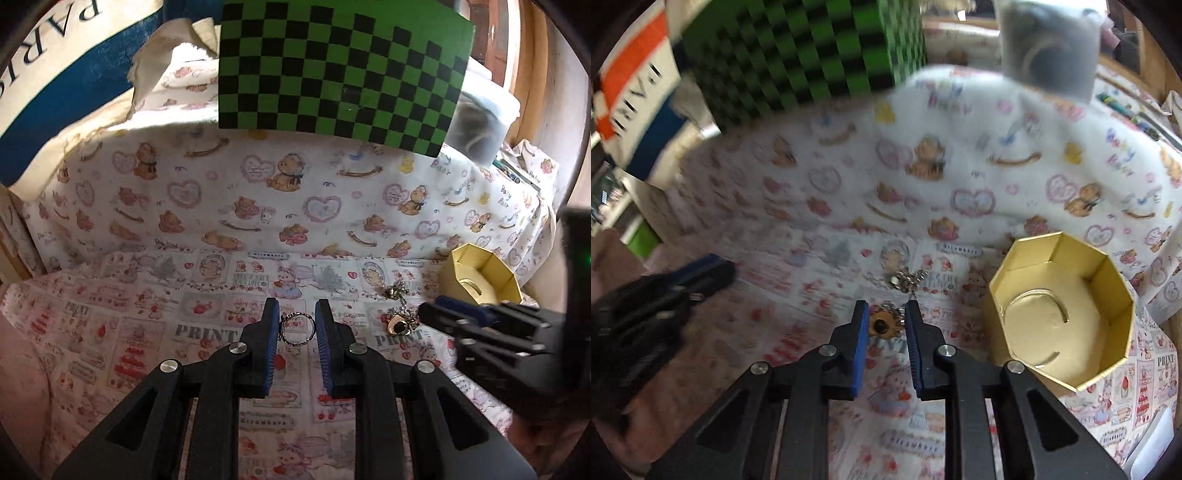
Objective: Organize jewelry
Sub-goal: 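Grasp a small silver ring with the left tool and lift it, then carry the ring to the gold box with the left tool while the right tool grasps a keyring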
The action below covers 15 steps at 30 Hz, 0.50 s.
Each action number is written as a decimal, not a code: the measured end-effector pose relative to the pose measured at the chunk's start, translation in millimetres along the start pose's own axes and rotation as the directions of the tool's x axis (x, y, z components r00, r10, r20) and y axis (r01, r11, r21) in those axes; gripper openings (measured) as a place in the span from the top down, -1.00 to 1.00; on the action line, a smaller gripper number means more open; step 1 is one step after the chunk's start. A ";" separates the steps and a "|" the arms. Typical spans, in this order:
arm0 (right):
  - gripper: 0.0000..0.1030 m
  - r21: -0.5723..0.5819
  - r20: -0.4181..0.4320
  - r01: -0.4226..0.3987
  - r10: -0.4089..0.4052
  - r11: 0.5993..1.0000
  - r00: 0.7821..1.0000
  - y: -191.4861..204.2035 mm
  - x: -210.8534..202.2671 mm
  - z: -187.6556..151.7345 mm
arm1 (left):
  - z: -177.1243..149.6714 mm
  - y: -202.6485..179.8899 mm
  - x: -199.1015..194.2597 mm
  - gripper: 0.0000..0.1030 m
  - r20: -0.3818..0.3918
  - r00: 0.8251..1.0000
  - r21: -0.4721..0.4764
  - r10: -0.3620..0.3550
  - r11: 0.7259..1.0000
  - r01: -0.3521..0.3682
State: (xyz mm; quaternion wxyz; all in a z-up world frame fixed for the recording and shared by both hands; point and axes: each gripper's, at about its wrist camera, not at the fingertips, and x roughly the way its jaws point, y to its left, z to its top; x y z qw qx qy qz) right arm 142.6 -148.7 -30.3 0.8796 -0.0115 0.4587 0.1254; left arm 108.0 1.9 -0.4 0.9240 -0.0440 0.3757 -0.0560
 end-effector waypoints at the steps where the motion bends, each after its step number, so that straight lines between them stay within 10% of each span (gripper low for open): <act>1: 0.62 -0.002 -0.006 0.006 -0.006 1.000 1.000 0.5 4.0 0.1 | 0.0 0.5 -0.1 0.63 0.002 1.000 -0.002 0.004 1.000 -0.004; 15: 0.88 -0.016 -0.010 0.083 -0.083 0.996 0.997 4.7 27.1 2.9 | -2.7 -5.9 2.9 0.63 -0.006 1.000 0.022 0.015 1.000 -0.015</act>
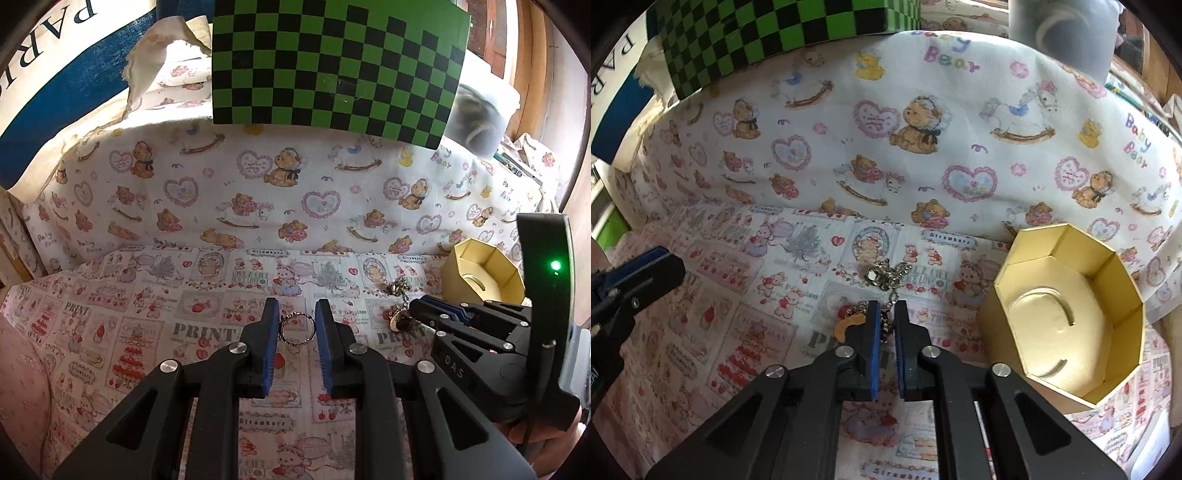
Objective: Organize jewelry
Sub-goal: 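Carry the ring to the gold box with the left tool while the right tool grasps a keyring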
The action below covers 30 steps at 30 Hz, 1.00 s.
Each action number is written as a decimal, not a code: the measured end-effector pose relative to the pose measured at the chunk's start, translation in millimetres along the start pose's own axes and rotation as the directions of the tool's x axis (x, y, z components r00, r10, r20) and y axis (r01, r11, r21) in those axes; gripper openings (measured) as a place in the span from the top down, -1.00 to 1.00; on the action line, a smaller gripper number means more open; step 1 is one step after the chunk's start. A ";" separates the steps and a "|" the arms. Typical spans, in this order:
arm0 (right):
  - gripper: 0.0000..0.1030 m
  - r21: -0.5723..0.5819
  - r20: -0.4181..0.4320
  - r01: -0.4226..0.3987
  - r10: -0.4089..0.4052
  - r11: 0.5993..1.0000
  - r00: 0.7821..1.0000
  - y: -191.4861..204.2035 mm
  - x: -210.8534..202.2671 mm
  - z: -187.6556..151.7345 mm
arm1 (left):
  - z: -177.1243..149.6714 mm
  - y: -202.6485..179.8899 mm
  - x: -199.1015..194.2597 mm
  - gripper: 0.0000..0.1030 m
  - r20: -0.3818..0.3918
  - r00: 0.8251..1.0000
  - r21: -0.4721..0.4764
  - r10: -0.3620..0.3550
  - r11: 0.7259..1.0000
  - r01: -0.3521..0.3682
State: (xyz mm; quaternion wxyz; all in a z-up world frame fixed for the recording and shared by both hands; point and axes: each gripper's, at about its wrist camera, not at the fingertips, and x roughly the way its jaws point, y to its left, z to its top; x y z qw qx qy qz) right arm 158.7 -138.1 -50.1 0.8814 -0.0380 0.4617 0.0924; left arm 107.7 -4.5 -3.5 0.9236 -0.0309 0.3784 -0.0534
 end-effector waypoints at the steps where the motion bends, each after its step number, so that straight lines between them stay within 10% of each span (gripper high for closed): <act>1: 0.88 -0.001 0.003 -0.003 0.003 1.000 1.000 0.8 -1.7 -0.8 | 0.1 0.2 -0.1 0.63 0.000 1.000 0.000 -0.001 1.000 0.001; 23: 0.88 0.027 0.261 -0.161 0.149 0.987 0.954 -51.6 -125.1 -35.0 | 4.3 -10.4 -25.6 0.63 0.072 0.997 0.016 -0.001 1.000 0.000; 30: 0.89 0.110 0.352 -0.197 0.147 0.974 0.924 -88.3 -154.6 -31.1 | 38.5 -32.2 -57.9 0.63 0.118 0.985 0.005 -0.124 0.992 0.125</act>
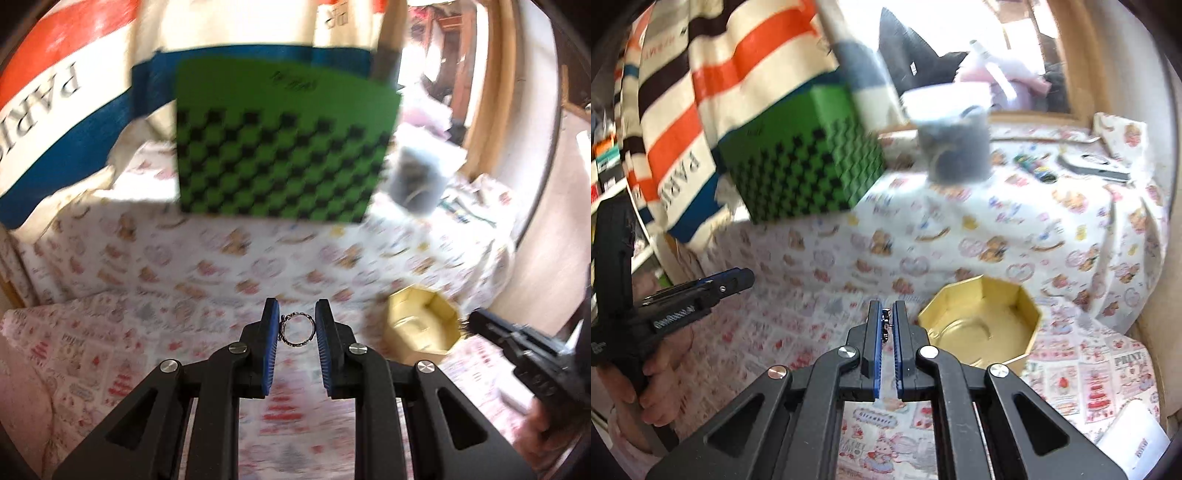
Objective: Organize jewelry
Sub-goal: 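Carry the ring to the gold box with the left tool while the right tool grasps a keyring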
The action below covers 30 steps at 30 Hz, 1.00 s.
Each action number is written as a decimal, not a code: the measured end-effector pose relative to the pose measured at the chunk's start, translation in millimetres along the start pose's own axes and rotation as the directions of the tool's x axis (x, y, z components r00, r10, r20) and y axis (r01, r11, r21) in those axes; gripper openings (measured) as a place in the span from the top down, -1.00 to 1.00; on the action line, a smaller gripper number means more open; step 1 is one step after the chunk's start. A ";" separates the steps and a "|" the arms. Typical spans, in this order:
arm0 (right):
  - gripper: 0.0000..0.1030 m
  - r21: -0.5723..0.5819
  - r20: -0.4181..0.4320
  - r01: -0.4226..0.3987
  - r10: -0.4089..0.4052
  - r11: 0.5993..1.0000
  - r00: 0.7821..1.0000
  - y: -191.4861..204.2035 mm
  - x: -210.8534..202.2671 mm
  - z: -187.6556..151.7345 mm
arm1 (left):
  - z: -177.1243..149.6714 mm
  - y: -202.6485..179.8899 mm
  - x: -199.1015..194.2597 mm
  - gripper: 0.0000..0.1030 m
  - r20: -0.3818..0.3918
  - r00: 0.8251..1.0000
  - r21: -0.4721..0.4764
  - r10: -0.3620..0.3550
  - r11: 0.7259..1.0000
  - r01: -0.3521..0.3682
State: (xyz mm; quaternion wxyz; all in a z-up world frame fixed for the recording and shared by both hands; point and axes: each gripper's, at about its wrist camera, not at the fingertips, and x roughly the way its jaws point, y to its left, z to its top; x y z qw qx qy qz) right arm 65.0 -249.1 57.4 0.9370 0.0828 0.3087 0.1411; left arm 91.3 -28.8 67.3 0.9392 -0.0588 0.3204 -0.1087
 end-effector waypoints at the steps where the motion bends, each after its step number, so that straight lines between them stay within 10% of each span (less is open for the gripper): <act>1: 0.89 0.016 0.008 -0.002 0.002 1.000 1.000 -5.0 -3.2 2.3 | 4.9 -8.1 -1.6 0.63 -0.003 1.000 0.007 -0.028 1.000 0.028; 6: 0.89 0.116 0.033 -0.010 0.007 0.993 0.999 -37.6 -8.7 7.2 | 17.4 -50.6 9.1 0.63 -0.077 0.978 0.001 -0.195 0.981 0.196; 30: 0.88 0.406 -0.109 0.004 0.044 0.914 0.993 -121.3 41.6 -17.2 | -33.6 -128.4 98.4 0.63 -0.221 0.967 0.060 -0.125 0.988 0.142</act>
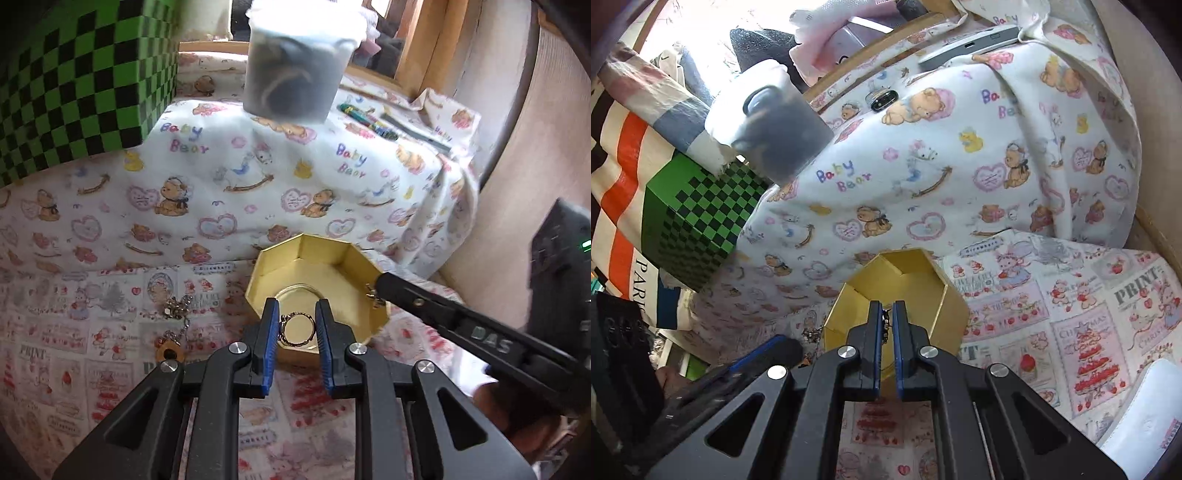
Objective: Organize jewelry
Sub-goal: 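Carry the ring to the gold box with the left tool while the right tool grasps a keyring, then open the left tool to drop the ring in the gold box while the right tool releases the keyring there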
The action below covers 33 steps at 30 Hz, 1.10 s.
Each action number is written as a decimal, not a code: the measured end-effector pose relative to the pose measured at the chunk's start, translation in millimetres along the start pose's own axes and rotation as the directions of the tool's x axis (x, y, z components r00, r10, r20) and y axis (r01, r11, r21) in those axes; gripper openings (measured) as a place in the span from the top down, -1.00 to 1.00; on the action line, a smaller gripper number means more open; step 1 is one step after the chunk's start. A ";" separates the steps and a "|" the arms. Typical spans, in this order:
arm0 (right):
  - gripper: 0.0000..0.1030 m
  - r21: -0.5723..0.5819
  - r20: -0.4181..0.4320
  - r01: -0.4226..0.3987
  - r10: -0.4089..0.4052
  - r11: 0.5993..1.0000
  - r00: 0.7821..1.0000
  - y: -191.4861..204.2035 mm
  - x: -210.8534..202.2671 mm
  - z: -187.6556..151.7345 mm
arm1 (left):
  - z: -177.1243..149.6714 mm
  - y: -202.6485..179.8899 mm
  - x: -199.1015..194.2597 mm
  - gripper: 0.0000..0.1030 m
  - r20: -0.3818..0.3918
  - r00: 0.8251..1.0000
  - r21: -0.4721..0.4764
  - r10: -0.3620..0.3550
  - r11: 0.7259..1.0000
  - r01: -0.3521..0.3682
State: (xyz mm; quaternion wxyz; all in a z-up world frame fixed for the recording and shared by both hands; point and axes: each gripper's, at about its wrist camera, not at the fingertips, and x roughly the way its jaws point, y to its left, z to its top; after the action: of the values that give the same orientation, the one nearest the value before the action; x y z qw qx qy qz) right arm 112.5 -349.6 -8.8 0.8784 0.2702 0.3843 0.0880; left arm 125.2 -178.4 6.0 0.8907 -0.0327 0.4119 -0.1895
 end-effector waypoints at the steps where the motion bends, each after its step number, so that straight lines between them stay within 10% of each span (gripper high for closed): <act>1: 0.88 -0.009 -0.001 0.010 -0.010 1.000 1.000 1.0 1.0 -0.5 | -1.0 0.2 4.4 0.63 -0.008 1.000 -0.005 -0.008 1.000 0.008; 27: 0.88 -0.016 0.054 0.109 -0.108 0.994 0.993 -0.5 -3.4 0.8 | -7.7 -12.0 14.1 0.62 0.021 1.000 0.072 0.002 0.997 -0.003; 33: 0.88 -0.033 0.055 0.100 -0.098 0.994 0.994 3.1 -3.7 -0.2 | -12.7 -13.2 -7.8 0.37 0.100 0.995 0.112 0.018 0.993 -0.029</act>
State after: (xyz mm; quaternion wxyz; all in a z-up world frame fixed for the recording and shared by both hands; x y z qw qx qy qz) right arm 110.0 -348.3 -4.9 0.8963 0.2376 0.3719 0.0439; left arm 107.0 -186.5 6.1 0.9126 0.0131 0.3561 -0.2003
